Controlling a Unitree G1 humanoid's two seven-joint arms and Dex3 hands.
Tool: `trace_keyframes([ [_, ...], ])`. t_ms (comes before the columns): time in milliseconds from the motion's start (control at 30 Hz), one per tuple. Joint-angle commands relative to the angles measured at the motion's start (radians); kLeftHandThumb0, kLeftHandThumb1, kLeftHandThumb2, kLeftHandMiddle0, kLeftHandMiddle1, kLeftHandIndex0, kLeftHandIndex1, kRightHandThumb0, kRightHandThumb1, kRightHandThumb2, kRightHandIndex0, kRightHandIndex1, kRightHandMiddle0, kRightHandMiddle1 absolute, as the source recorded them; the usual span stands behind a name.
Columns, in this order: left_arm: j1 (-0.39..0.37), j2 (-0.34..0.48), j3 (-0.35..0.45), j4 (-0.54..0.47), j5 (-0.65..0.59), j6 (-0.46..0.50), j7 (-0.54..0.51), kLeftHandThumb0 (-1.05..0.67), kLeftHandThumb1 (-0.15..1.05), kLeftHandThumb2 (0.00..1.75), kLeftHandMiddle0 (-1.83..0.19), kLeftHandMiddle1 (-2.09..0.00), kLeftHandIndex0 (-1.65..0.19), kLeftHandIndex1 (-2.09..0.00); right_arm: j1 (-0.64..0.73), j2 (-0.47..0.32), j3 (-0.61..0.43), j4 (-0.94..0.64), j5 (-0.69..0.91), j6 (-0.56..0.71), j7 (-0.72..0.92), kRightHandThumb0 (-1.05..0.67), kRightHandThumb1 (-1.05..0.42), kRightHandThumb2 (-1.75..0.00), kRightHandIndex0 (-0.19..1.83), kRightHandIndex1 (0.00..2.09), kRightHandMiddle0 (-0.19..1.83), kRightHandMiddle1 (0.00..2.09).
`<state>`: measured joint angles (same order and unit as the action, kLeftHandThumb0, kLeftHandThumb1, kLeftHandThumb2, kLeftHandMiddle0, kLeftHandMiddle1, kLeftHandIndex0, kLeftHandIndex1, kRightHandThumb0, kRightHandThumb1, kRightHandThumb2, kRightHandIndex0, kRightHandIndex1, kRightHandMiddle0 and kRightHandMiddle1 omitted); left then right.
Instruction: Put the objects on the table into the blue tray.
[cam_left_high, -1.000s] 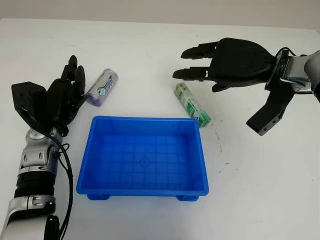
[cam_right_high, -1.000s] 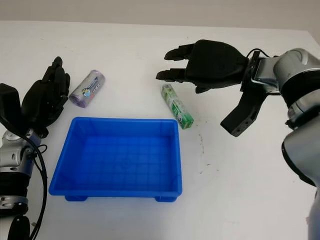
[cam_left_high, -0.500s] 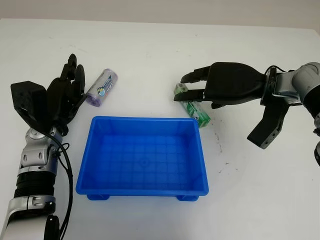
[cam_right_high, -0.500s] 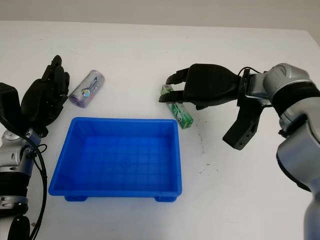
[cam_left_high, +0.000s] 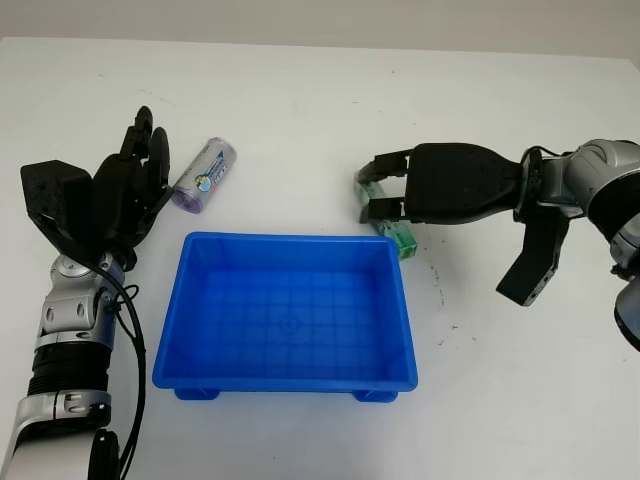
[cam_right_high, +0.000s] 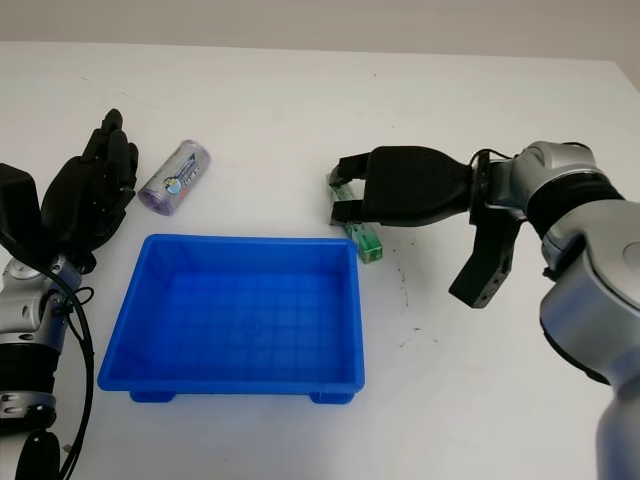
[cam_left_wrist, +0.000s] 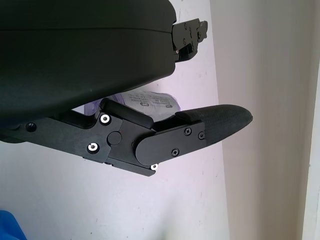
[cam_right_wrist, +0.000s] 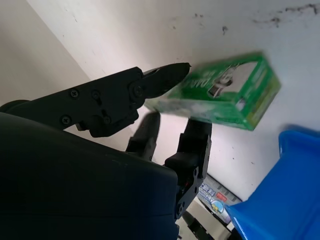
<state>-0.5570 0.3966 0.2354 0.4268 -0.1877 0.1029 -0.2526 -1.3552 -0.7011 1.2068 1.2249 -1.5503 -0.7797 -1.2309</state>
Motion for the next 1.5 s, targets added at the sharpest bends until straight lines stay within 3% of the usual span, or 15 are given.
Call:
trace_keyframes([
  [0,-0.013,0.003,0.000,-0.003,0.002,-0.002,-0.002,-0.80,1.05,0.69,0.19,0.00,0.19,0.00,0.006,0.004,0.018,0.019,-0.006,0.009,-0.016,-0.35,-0.93,-0.05,0.36,1.78,0.41,1.47],
  [67,-0.012,0.002,0.000,-0.005,0.001,-0.001,-0.002,-0.80,1.05,0.69,0.19,0.00,0.19,0.00,0.009,0.008,0.019,0.025,-0.003,0.021,-0.027,-0.41,-0.96,-0.06,0.39,1.93,0.39,1.52],
  [133,-0.013,0.001,0.000,-0.006,0.000,0.000,-0.002,-0.80,1.05,0.69,0.19,0.00,0.19,0.00,0.015,0.012,0.017,0.031,0.002,0.045,-0.040,-0.50,-1.02,-0.07,0.54,2.05,0.41,1.75],
  [167,-0.013,0.001,0.000,-0.004,0.000,-0.001,-0.002,-0.80,1.05,0.69,0.19,0.00,0.19,0.00,0.016,0.013,0.016,0.033,0.006,0.058,-0.036,-0.53,-1.04,-0.10,0.64,2.08,0.40,1.94],
  [267,-0.012,0.001,-0.001,-0.003,0.000,-0.002,-0.004,-0.80,1.05,0.69,0.19,0.00,0.19,0.00,0.021,0.016,0.010,0.037,0.018,0.078,-0.036,-0.56,-1.05,-0.14,0.90,2.09,0.51,2.08],
  [433,-0.005,0.002,-0.005,-0.005,0.005,0.000,-0.010,-0.81,1.05,0.69,0.19,0.00,0.19,0.00,0.032,0.011,-0.059,0.048,0.125,0.023,0.085,-0.54,-1.05,-0.23,1.02,2.09,0.63,2.09],
  [633,-0.005,0.004,-0.009,-0.006,0.009,0.007,-0.013,-0.81,1.05,0.69,0.19,0.00,0.19,0.00,0.031,0.002,-0.189,0.044,0.283,0.037,0.232,-0.46,-1.02,-0.10,0.81,2.09,0.52,2.07],
  [833,-0.005,0.008,-0.012,-0.003,0.014,0.006,-0.019,-0.80,1.05,0.70,0.19,0.00,0.19,0.00,0.001,0.002,-0.329,0.040,0.420,0.071,0.329,-0.43,-1.04,-0.07,0.89,2.09,0.68,2.09],
  [1000,-0.004,0.011,-0.013,-0.002,0.015,0.008,-0.022,-0.81,1.05,0.70,0.19,0.00,0.19,0.00,-0.023,0.001,-0.438,0.019,0.529,0.039,0.429,-0.42,-1.05,-0.08,0.82,2.09,0.66,2.09],
  [1100,-0.004,0.012,-0.012,-0.001,0.016,0.005,-0.024,-0.80,1.05,0.70,0.19,0.00,0.19,0.00,-0.021,0.007,-0.513,-0.003,0.609,-0.013,0.479,-0.39,-1.05,-0.10,0.97,2.09,0.76,2.09],
  [1333,-0.010,0.013,-0.012,0.004,0.016,0.012,-0.025,-0.81,1.05,0.69,0.19,0.00,0.19,0.00,0.037,0.043,-0.760,-0.144,0.992,-0.162,0.903,-0.33,-1.05,-0.20,1.03,2.09,0.78,2.09],
  [1467,-0.019,0.012,-0.014,0.015,0.020,0.008,-0.024,-0.80,1.05,0.69,0.19,0.00,0.19,0.00,0.107,0.078,-0.877,-0.339,1.255,-0.105,1.199,-0.35,-1.05,-0.28,1.24,2.09,0.92,2.09],
])
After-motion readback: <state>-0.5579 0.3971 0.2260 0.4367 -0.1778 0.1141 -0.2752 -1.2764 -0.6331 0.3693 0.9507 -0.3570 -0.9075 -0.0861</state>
